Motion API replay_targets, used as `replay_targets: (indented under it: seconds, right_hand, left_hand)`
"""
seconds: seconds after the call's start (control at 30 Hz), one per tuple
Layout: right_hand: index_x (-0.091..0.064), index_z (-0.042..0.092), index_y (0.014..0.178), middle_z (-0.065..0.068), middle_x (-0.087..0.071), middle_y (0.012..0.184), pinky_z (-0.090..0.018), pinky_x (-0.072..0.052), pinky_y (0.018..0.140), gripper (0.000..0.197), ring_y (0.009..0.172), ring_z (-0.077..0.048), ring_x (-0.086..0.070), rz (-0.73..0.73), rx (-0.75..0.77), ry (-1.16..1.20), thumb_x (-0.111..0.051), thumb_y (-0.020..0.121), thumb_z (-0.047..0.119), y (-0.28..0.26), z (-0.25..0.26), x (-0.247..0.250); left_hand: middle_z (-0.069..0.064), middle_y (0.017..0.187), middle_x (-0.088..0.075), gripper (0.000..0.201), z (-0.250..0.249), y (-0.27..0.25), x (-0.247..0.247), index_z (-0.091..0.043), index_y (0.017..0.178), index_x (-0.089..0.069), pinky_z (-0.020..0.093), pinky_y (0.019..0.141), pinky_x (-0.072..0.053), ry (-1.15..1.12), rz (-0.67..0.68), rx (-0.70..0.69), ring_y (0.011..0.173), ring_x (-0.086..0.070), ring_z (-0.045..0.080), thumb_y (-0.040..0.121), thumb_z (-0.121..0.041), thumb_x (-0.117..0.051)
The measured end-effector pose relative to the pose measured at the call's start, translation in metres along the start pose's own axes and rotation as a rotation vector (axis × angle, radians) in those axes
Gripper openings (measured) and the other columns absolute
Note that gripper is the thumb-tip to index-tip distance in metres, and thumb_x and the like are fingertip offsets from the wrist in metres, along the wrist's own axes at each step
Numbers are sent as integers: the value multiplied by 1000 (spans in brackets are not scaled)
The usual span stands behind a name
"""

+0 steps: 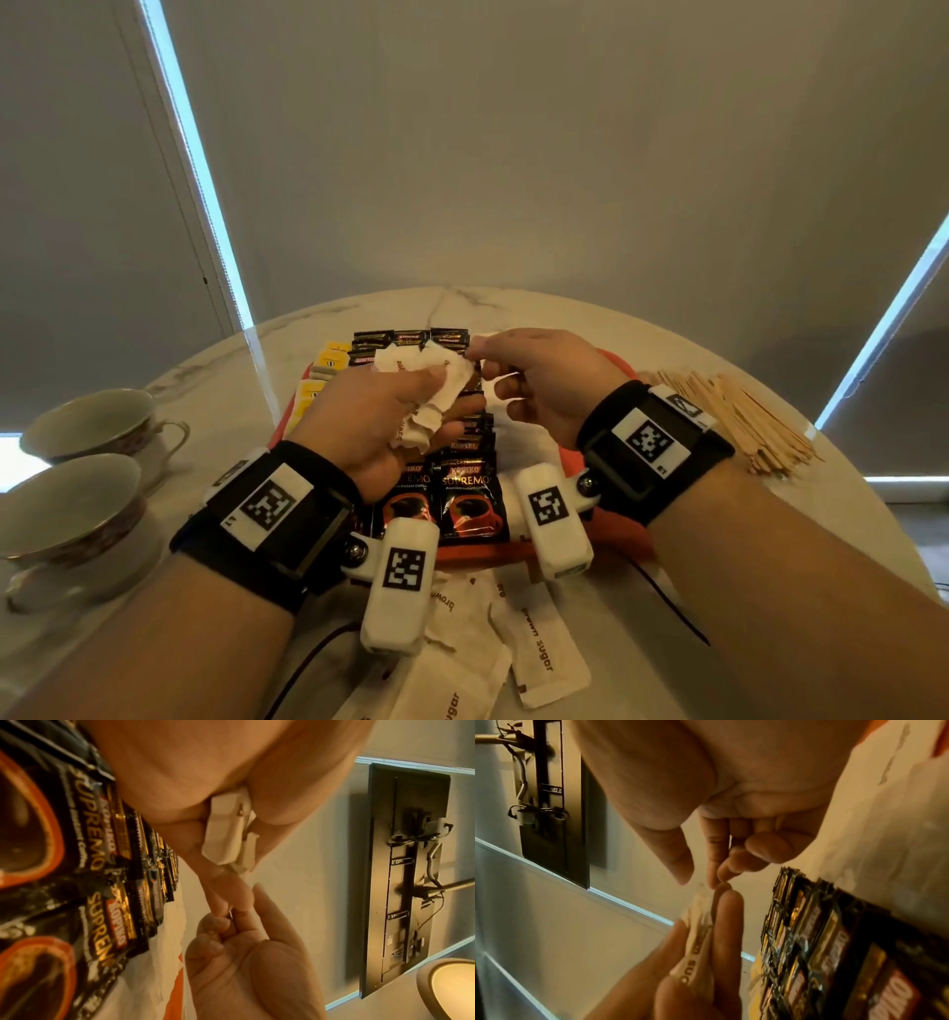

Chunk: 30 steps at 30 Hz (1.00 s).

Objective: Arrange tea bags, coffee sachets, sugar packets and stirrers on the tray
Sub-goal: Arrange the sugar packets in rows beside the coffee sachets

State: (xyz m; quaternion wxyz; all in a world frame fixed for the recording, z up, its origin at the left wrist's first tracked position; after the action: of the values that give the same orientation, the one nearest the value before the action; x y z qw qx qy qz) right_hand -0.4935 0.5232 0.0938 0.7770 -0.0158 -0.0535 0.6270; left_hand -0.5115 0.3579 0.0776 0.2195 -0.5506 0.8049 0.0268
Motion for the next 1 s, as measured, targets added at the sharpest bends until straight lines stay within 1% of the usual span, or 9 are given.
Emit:
replay_targets:
  seconds: [0.17, 0.3, 0.47, 0.57, 0.63, 0.73, 0.87, 0.93, 1.0]
  right_hand:
    - [-71, 10, 98, 4, -69, 73, -24, -45, 57, 13, 57, -6, -58, 87, 40, 17, -72, 93, 22, -2, -5, -8]
    - [-70, 7, 100, 0, -72, 76, -28, -47, 64, 17, 61, -8, -61, 56, 41, 111, -73, 92, 21, -1, -7, -3]
    - [-66, 11, 83, -4, -72, 76, -24, -48, 57, 16, 60, -11, -62, 34, 42, 233, -74, 90, 23, -5, -13, -4]
    - [-61, 10, 80, 2, -65, 63, -23, -49, 54, 22, 54, -9, -58, 14, 61, 202, -78, 86, 22, -8, -12, -1]
    - [-59, 10, 79, -1, -60, 64, -25, -50, 56, 28, 60, -13, -57, 14, 72, 159, -83, 80, 24, -9, -10, 1]
    - [-59, 10, 78, -15, -61, 81, -36, -54, 68, 36, 79, -29, -61, 20, 73, 159, -87, 66, 30, -12, -9, 1]
    - [-65, 5, 97, -8, -73, 83, -32, -59, 66, 25, 76, -21, -71, 75, 65, 180, -79, 84, 22, -17, -9, -3]
    - [-68, 3, 104, -6, -74, 87, -31, -58, 67, 26, 78, -19, -69, 120, 46, 127, -78, 86, 19, -18, -10, -6]
    - [-69, 2, 102, -8, -74, 88, -30, -58, 67, 20, 79, -21, -67, 118, 38, 110, -77, 86, 13, -18, -11, -8]
  left_hand:
    - [11, 103, -80, 25, -1, 3, 3, -14, 120, -67, 22, 48, -55, 130, 28, -75, 89, -79, 25, 95, -18, -71]
    - [11, 104, -80, 37, 4, 7, 5, -16, 122, -68, 22, 46, -50, 261, 40, -83, 86, -78, 25, 87, -16, -79]
    - [8, 99, -80, 34, 4, 5, 2, -19, 118, -69, 22, 45, -48, 333, 47, -109, 78, -76, 22, 86, -16, -81]
    - [9, 96, -80, 36, 2, 4, 1, -16, 115, -71, 24, 45, -47, 362, 31, -127, 73, -74, 20, 84, -34, -80]
    - [8, 97, -81, 40, 0, 4, 1, -16, 110, -73, 29, 51, -49, 342, -11, -134, 77, -72, 24, 83, -46, -78]
    - [3, 93, -81, 25, -2, 2, 2, -19, 105, -74, 29, 56, -51, 402, -48, -160, 79, -73, 22, 88, -37, -79]
    - [6, 91, -80, 18, -4, 1, 3, -16, 106, -73, 24, 47, -47, 374, -41, -198, 64, -69, 13, 91, -26, -77]
    - [7, 89, -80, 15, -6, 0, 4, -14, 105, -73, 24, 45, -47, 294, -66, -204, 63, -69, 16, 93, -22, -75]
    - [8, 85, -80, 8, -8, 1, 6, -13, 102, -71, 23, 43, -47, 225, -91, -205, 61, -69, 17, 94, -15, -73]
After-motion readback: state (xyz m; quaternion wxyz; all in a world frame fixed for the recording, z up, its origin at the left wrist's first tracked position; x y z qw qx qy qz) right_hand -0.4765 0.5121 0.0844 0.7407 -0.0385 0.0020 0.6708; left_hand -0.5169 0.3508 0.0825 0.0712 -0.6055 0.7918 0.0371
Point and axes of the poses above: each hand's wrist, its own y-axis towards the middle knuckle, its own x-axis out of the back of the hand, z = x × y, the point moved 5 cm from there along y, towards the middle knuckle
